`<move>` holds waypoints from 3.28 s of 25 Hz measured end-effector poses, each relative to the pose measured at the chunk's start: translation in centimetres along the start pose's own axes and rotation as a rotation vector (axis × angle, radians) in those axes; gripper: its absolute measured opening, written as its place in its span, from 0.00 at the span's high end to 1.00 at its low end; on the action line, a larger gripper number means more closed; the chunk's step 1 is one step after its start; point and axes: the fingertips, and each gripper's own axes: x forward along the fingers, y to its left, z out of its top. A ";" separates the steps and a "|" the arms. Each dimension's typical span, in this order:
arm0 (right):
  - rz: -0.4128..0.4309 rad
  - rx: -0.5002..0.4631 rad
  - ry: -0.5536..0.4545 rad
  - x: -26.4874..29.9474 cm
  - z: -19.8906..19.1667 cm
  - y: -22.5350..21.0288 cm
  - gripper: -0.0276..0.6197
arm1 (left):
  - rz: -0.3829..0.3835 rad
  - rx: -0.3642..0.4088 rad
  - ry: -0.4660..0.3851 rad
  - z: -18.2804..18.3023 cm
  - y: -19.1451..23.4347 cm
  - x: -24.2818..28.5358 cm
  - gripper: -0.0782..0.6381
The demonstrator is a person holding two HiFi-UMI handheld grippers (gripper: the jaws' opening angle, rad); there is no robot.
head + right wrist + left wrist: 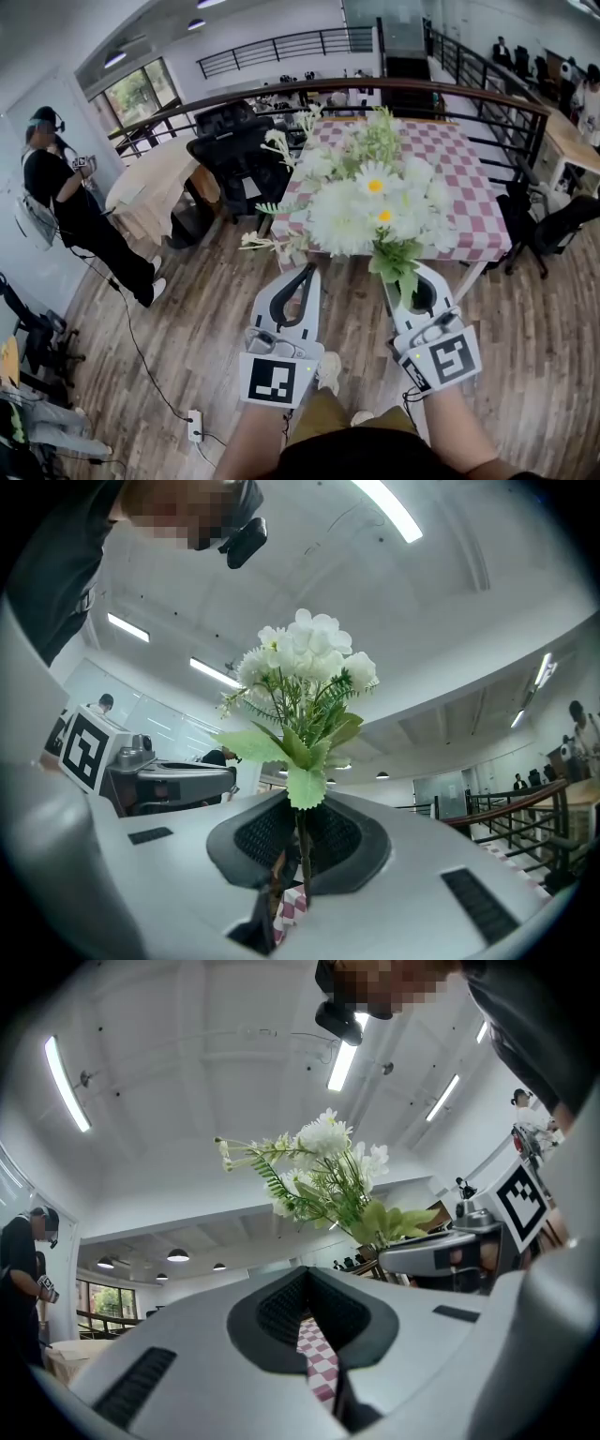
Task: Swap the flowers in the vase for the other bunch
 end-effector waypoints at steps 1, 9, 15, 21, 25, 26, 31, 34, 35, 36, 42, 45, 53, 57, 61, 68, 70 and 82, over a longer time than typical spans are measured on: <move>0.001 0.002 0.000 0.3 0.0 -0.3 0.87 | 0.000 0.001 0.003 -0.1 0.1 0.3 0.88; 0.006 0.013 -0.011 1.5 -1.8 -2.1 0.87 | 0.003 0.002 -0.001 -1.8 0.4 2.5 0.88; 0.008 0.022 -0.026 2.9 -3.7 -3.7 0.87 | -0.001 0.022 -0.013 -4.0 0.8 4.6 0.88; 0.004 0.028 -0.034 5.6 -4.9 -4.9 0.87 | -0.001 0.024 -0.004 -6.0 2.6 6.7 0.88; -0.017 0.025 -0.033 6.2 -5.6 -4.0 0.87 | -0.014 0.019 -0.010 -6.9 3.7 6.2 0.88; -0.018 0.022 -0.031 6.8 -5.8 -4.0 0.87 | -0.015 0.017 -0.011 -7.1 4.3 6.5 0.88; -0.025 0.019 -0.029 10.9 -6.5 -6.3 0.87 | -0.025 0.012 -0.020 -8.2 7.0 10.5 0.88; -0.038 0.032 -0.029 10.2 -6.8 -5.9 0.87 | -0.037 0.005 -0.016 -8.6 6.6 9.8 0.88; -0.045 0.031 -0.026 9.8 -6.8 -6.0 0.87 | -0.041 0.005 -0.015 -8.7 6.3 9.6 0.88; -0.052 0.030 -0.024 9.6 -6.9 -6.3 0.87 | -0.043 0.006 -0.015 -8.8 6.2 9.7 0.88; -0.072 0.036 -0.018 12.7 -9.1 -8.3 0.87 | -0.061 0.006 -0.018 -11.1 8.2 13.2 0.88; -0.072 0.027 -0.002 16.2 -9.8 -8.8 0.87 | -0.071 -0.002 -0.018 -12.1 10.8 15.4 0.88; -0.099 0.029 0.006 23.6 -11.7 -11.2 0.87 | -0.107 0.020 -0.004 -14.8 16.1 21.1 0.88; -0.106 0.033 0.015 26.7 -13.1 -12.5 0.87 | -0.123 0.025 0.005 -16.4 18.1 23.8 0.88; -0.106 0.031 0.030 29.4 -14.5 -13.3 0.87 | -0.141 0.020 0.006 -17.7 19.8 26.0 0.88; -0.103 0.028 0.044 33.9 -16.0 -14.3 0.87 | -0.163 0.049 0.000 -19.3 22.9 29.3 0.88; -0.100 0.030 0.048 34.7 -16.3 -14.6 0.87 | -0.174 0.072 0.005 -19.7 23.3 30.1 0.88; -0.103 0.047 0.062 37.0 -17.8 -15.4 0.87 | -0.197 0.090 0.016 -21.2 24.5 32.0 0.88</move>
